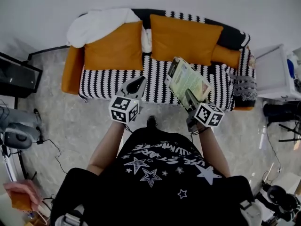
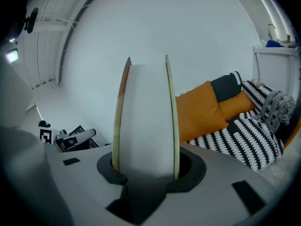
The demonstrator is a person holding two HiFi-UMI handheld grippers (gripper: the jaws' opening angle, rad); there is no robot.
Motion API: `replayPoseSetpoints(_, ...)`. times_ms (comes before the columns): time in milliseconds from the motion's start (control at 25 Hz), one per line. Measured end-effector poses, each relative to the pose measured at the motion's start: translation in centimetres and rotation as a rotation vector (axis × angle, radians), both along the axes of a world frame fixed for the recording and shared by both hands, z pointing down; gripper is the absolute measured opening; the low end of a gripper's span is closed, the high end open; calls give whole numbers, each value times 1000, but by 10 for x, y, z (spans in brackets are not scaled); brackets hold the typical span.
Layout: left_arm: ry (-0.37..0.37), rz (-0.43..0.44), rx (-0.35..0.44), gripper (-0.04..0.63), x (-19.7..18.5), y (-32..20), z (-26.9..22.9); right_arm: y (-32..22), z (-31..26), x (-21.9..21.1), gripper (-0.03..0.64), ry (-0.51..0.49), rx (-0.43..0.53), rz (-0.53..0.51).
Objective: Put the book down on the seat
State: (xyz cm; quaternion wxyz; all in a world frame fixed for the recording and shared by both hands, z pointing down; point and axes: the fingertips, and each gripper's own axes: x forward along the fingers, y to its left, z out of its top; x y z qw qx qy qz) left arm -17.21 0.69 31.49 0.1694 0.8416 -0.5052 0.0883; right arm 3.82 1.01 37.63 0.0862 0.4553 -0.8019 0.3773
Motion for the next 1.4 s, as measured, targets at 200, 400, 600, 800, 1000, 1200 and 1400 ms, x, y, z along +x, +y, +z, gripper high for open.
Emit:
replayPoseSetpoints(200,-7,46,-30,17,-6,-20,15,-13,14,-20,170,52,-30,-50)
replayPoseSetpoints(400,1,36,-66,17,0,-35,31,-28,30,-19,170,69,-52,-76)
replayPoseSetpoints(600,-23,-2,-93,17,6,-58,46,-51,61,-19,170,60,-111,-134)
replayPoseSetpoints(800,-28,-40,-150,17,19,-81,63,-73,96,-15,170,63,-190,-210)
replayPoseSetpoints(1000,-49,-48,-226,17,34,-99,96,-87,140,-10,170,72,-271,-287)
replayPoseSetpoints(1200,-71,-68,-277,17,48,-118,130,-98,181,-11,170,84,-327,-381)
replayPoseSetpoints(1400,-87,-92,-345,17,56,-119,171,-97,217,-18,170,63,-384,-440)
